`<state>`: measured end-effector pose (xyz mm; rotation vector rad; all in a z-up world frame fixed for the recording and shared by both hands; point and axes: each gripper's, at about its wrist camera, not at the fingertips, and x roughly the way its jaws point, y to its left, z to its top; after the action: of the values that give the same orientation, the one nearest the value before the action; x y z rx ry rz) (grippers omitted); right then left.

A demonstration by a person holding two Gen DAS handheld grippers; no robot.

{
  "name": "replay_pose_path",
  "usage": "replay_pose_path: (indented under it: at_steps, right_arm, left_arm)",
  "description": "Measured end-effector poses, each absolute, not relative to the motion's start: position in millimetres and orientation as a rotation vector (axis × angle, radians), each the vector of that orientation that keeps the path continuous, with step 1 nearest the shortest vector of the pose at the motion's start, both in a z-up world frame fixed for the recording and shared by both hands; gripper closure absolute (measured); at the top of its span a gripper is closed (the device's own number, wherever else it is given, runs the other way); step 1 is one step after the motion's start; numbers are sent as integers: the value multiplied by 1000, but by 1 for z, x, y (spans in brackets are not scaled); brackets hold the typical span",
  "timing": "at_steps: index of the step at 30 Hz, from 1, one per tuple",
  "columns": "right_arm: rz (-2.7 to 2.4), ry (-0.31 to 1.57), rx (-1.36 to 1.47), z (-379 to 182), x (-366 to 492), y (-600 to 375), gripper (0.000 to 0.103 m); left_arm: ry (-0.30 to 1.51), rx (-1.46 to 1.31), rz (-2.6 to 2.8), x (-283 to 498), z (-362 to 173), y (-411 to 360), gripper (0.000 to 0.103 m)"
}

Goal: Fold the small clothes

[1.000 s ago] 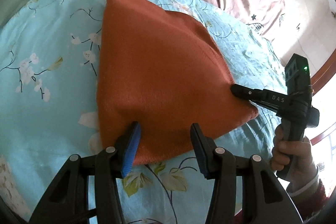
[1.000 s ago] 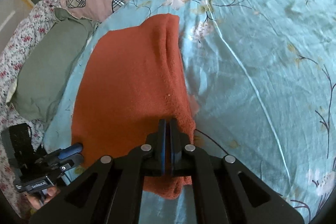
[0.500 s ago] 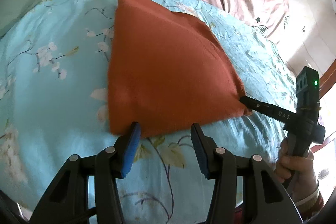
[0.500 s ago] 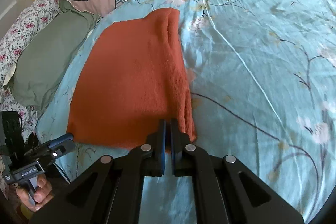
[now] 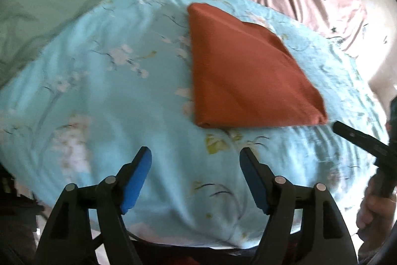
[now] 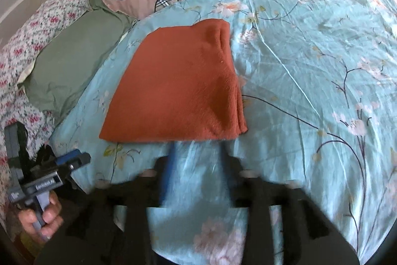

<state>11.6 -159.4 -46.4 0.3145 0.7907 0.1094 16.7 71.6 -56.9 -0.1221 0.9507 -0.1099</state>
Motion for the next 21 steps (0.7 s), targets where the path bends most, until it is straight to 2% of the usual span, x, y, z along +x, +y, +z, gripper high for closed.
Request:
replay_pose_path:
  at_steps: [4, 10, 13, 21]
  right_arm:
    - [112, 799, 259, -47, -1, -149, 48]
    - [111, 829, 238, -54, -15, -145, 36]
    - [102, 812, 229, -52, -22, -147, 28]
    - [91, 810, 233, -53, -21, -150, 23]
  left_arm:
    - [938, -60, -77, 10, -53, 72, 21]
    - [937, 52, -48, -3, -58, 63, 20]
    - [943, 110, -22, -7, -59, 59, 15]
    - [939, 89, 0, 4, -56, 60, 14]
